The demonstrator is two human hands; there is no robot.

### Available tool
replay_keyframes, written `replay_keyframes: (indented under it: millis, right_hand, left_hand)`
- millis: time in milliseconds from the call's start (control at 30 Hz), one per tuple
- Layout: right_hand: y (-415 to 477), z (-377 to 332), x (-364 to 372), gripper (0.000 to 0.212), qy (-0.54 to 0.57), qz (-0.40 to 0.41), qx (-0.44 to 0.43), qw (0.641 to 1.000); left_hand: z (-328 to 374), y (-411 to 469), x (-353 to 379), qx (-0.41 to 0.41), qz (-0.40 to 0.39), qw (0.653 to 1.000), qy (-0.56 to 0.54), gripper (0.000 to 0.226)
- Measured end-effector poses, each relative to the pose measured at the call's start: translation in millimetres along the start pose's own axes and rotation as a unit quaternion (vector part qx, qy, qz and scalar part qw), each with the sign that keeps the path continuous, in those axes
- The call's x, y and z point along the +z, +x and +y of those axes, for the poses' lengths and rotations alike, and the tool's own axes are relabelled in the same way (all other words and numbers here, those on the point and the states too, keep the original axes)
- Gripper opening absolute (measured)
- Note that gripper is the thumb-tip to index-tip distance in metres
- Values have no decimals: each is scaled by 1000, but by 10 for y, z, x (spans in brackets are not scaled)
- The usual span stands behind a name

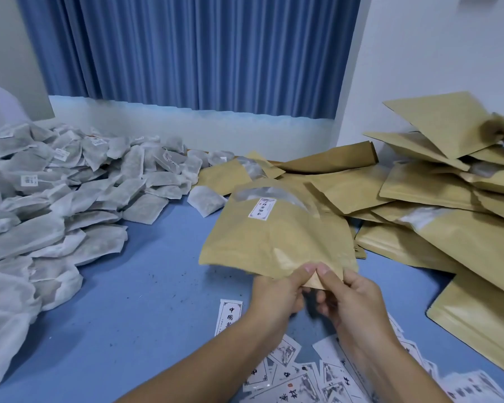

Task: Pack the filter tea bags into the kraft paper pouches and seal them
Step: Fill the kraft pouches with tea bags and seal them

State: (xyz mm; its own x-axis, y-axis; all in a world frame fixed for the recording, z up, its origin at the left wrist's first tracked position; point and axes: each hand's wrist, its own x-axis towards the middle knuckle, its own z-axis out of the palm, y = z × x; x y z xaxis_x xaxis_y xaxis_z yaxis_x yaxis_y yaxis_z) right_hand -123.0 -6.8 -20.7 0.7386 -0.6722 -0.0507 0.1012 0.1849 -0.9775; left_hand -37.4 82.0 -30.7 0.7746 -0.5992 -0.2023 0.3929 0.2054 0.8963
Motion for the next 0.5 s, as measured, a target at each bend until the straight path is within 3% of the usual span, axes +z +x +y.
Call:
replay_keyframes:
  millis: [133,267,400,500]
  right_hand:
    - [45,-104,-96,19,12,68,-22,997]
    - [-20,-73,6,9,130,73,11,989]
    - [29,-98,38,10,131,122,-13,984]
    - [6,-51,48,11,180,128,22,975]
  left_hand:
    - [16,-4,-22,4,-14,1000,-27,29]
    - [37,38,-103,-24,-25,999,-10,44]
    - [27,62,-69,11,-18,999,-34,53]
    - [20,109,-45,36,4,998,-46,61]
